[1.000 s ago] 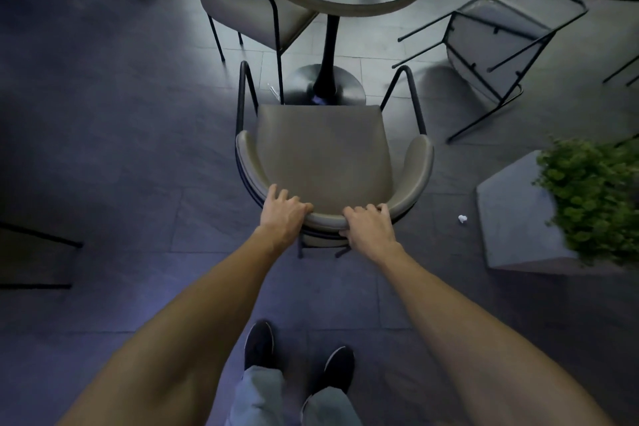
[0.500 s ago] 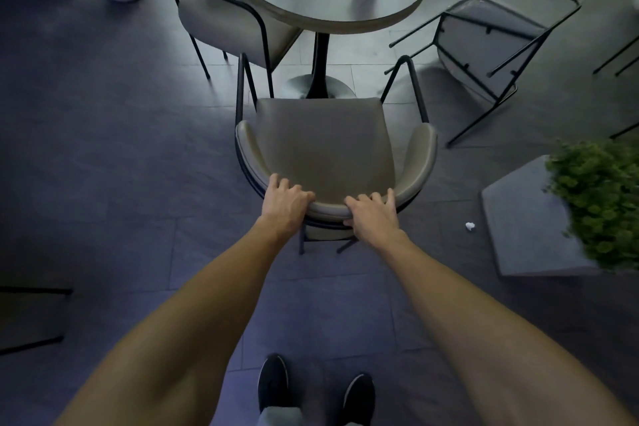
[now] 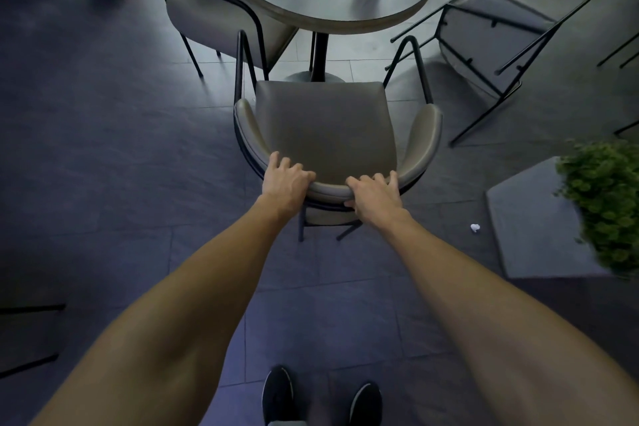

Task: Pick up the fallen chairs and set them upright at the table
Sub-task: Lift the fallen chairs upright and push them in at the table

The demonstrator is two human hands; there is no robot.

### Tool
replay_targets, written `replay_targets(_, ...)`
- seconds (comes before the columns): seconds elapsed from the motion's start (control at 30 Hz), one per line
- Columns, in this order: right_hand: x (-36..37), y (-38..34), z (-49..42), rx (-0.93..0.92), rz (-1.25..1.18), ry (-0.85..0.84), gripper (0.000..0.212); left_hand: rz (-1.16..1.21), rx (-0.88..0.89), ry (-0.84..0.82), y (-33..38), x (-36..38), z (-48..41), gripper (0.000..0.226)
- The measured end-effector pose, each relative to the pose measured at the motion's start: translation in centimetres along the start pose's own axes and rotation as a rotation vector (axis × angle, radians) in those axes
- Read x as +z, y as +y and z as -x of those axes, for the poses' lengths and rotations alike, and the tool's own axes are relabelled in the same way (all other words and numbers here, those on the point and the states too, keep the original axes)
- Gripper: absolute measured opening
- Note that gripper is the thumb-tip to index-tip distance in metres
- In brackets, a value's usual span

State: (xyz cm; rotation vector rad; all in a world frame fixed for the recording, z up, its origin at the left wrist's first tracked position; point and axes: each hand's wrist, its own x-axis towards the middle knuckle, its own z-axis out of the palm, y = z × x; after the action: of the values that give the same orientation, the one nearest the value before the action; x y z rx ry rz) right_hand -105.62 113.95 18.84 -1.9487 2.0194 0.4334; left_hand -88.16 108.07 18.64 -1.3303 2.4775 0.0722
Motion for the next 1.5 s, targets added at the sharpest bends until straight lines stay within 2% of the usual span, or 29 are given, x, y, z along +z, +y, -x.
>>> replay_targets(0.8, -0.4, 0.0, -2.8, 0.053, 0.026, 0.075, 0.034, -0.007, 0.003, -0.055, -1.3, -0.4, -3.4, 0.049)
replay_targets(1.0, -1.8, -1.8, -1.0, 0.066, 0.014, 0.110, 0.046, 0.043, 0.045, -0.025, -0.6, -1.5, -1.4, 0.050)
replay_targets(1.2, -10.0, -6.7, 0.7, -0.011, 0.013, 0.226, 0.052, 0.177, 0.004, 0.100, -5.2, -7.0, 2.5, 0.052)
replay_targets(1.5, -23.6, -14.8, 0.5, -0.068, -0.006, 0.349, 0.052, 0.158, -0.122, 0.269, -16.0, -17.8, 6.3, 0.047)
